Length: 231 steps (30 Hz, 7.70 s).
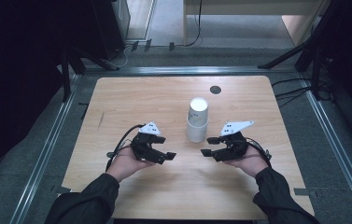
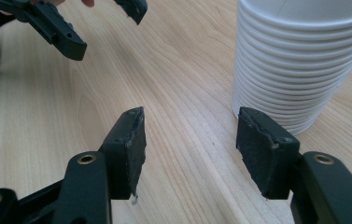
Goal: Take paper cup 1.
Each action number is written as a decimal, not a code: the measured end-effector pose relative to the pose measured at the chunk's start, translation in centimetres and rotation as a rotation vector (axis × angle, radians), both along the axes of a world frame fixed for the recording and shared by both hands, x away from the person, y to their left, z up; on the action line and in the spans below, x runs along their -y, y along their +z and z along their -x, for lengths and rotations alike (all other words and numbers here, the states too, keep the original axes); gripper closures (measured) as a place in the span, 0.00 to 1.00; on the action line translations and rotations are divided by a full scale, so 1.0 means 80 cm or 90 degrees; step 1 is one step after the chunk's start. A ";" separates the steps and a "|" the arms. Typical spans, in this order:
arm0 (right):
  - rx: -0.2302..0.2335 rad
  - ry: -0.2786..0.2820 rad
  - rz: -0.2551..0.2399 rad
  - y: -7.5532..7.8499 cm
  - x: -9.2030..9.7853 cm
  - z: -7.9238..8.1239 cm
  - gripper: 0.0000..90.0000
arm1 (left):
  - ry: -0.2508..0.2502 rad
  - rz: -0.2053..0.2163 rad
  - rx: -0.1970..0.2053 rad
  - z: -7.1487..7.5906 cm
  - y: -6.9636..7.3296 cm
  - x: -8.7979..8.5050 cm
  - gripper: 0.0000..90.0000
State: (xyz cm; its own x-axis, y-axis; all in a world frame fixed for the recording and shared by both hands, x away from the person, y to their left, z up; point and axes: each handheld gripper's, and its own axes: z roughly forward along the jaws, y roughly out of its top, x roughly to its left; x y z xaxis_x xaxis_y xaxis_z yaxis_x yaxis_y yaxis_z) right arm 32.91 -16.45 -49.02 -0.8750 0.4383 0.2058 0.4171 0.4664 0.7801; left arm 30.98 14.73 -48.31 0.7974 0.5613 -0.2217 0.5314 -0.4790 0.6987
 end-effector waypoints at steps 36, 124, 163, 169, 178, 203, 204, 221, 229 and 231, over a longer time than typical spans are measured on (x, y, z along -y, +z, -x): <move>0.002 0.049 0.043 0.037 0.028 -0.017 0.47 | -0.009 -0.002 0.004 0.001 0.004 -0.018 0.26; -0.030 0.192 0.340 0.157 -0.098 -0.148 0.37 | -0.023 0.015 -0.004 0.003 0.008 -0.020 0.26; -0.019 0.184 0.321 0.208 -0.089 -0.139 0.38 | -0.019 0.021 -0.008 0.002 0.008 -0.020 0.26; -0.010 0.185 0.318 0.222 -0.087 -0.135 0.38 | -0.019 0.021 -0.007 0.002 0.008 -0.020 0.26; 0.002 0.183 0.322 0.242 -0.084 -0.130 0.38 | -0.017 0.024 -0.006 0.003 0.008 -0.021 0.26; 0.023 0.240 0.268 0.274 -0.065 -0.086 0.39 | -0.013 0.037 0.002 0.001 0.013 -0.029 0.25; 0.021 0.245 0.261 0.270 -0.063 -0.082 0.39 | -0.011 0.040 0.002 0.001 0.013 -0.029 0.25; 0.036 0.258 0.187 0.226 -0.039 -0.057 0.39 | -0.014 0.049 0.006 0.001 0.017 -0.034 0.23; 0.025 0.266 0.154 0.199 -0.033 -0.047 0.39 | -0.020 0.050 0.004 0.001 0.018 -0.034 0.23; 0.023 0.272 0.150 0.192 -0.033 -0.044 0.39 | -0.021 0.051 0.006 0.001 0.019 -0.034 0.22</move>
